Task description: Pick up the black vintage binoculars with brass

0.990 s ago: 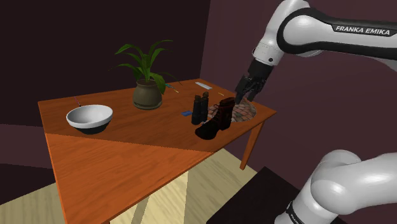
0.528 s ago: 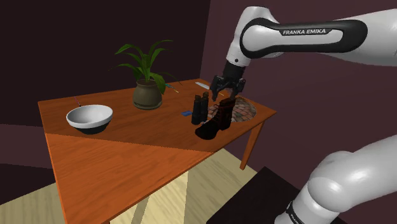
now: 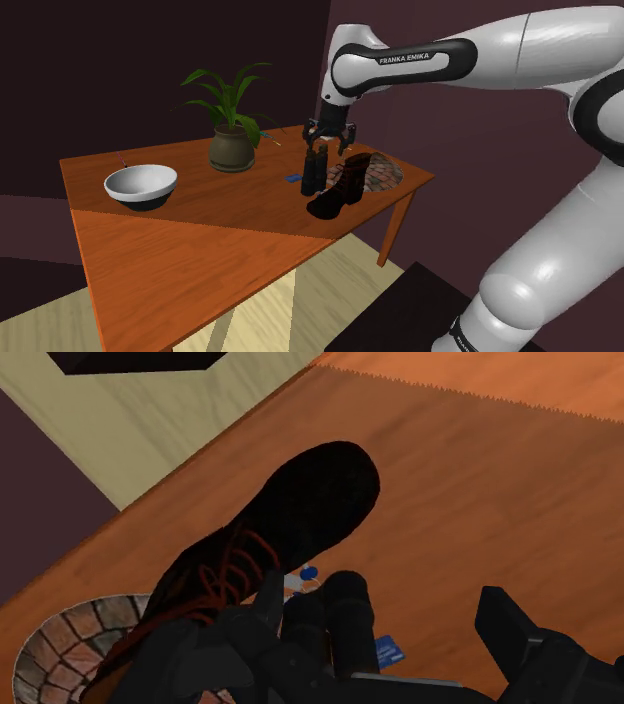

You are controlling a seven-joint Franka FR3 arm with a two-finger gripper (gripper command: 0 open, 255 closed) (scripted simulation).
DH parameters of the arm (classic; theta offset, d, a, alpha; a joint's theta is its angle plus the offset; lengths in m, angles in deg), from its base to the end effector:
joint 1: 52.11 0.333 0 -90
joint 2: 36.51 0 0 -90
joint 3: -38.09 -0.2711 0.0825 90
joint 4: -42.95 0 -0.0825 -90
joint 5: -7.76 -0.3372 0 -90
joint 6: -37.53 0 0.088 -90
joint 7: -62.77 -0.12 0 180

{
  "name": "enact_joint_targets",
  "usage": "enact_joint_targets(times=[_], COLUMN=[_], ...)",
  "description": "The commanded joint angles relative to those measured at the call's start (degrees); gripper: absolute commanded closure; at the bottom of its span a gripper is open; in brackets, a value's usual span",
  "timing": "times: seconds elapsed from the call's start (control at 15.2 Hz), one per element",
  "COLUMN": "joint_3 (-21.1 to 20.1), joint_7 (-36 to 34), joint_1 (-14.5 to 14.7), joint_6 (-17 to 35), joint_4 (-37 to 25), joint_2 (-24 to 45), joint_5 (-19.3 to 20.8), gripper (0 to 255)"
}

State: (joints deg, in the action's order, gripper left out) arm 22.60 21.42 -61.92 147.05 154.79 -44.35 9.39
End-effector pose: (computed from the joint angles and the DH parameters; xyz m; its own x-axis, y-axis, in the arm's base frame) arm 0.4892 0.0511 0.4979 0.8114 -0.5740 0.1104 -0.5764 -0.8171 -0.0119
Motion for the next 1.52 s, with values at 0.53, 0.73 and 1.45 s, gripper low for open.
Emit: enact_joint_targets(times=[0.53,0.73,1.45], joint_3=[1.5,3.2,3.4], joint_7=[-23.3,-28.0,-28.8], joint_1=[0.1,0.8,0.4], joint_6=[-6.2,-9.5,-3.9], joint_4=[-25.7,-34.6,-29.3], joint_2=[25.3,32.4,32.7], joint_5=[9.8,11.2,11.5], gripper=[0,0,255])
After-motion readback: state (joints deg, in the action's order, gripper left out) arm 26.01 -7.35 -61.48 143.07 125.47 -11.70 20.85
